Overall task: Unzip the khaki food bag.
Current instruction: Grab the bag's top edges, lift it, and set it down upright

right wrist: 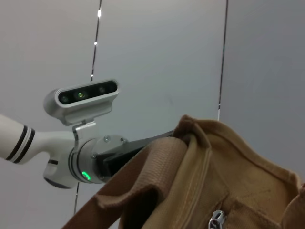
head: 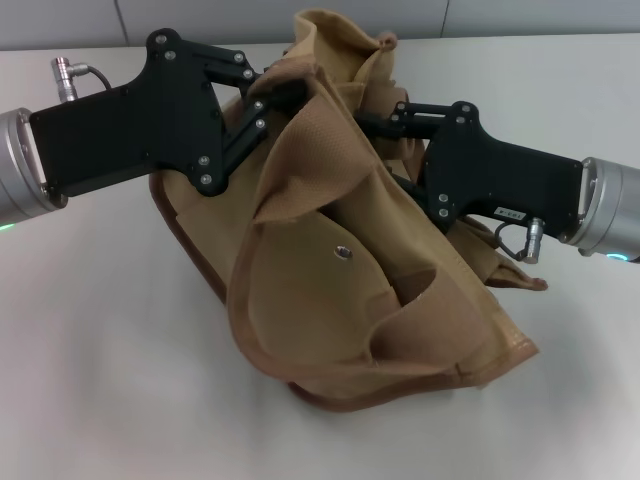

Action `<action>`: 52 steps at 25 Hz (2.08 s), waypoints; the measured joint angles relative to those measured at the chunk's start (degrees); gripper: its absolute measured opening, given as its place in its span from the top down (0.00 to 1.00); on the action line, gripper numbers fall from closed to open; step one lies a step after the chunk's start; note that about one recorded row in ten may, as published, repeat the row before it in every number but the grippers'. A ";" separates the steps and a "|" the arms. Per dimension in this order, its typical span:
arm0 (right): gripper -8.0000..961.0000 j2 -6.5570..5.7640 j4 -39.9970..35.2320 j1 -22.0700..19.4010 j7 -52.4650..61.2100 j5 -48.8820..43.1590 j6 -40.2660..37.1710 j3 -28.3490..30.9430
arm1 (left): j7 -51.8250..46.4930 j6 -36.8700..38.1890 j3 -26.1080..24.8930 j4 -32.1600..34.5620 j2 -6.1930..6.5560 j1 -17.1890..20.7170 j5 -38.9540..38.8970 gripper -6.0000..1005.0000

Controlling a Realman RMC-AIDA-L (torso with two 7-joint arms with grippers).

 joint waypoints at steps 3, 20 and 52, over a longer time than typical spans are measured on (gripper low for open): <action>0.66 0.00 0.00 0.28 0.10 0.18 0.33 -0.50 | 0.00 -0.03 0.38 0.00 0.01 -0.15 -0.02 0.96; 0.94 0.00 0.34 1.67 3.06 0.88 2.37 -1.92 | 0.00 0.18 0.70 0.00 -0.01 -0.61 -0.09 0.96; 0.45 0.00 -1.14 1.99 1.85 6.40 3.09 -10.15 | 0.00 0.17 1.41 -0.03 0.08 -1.15 -0.11 0.96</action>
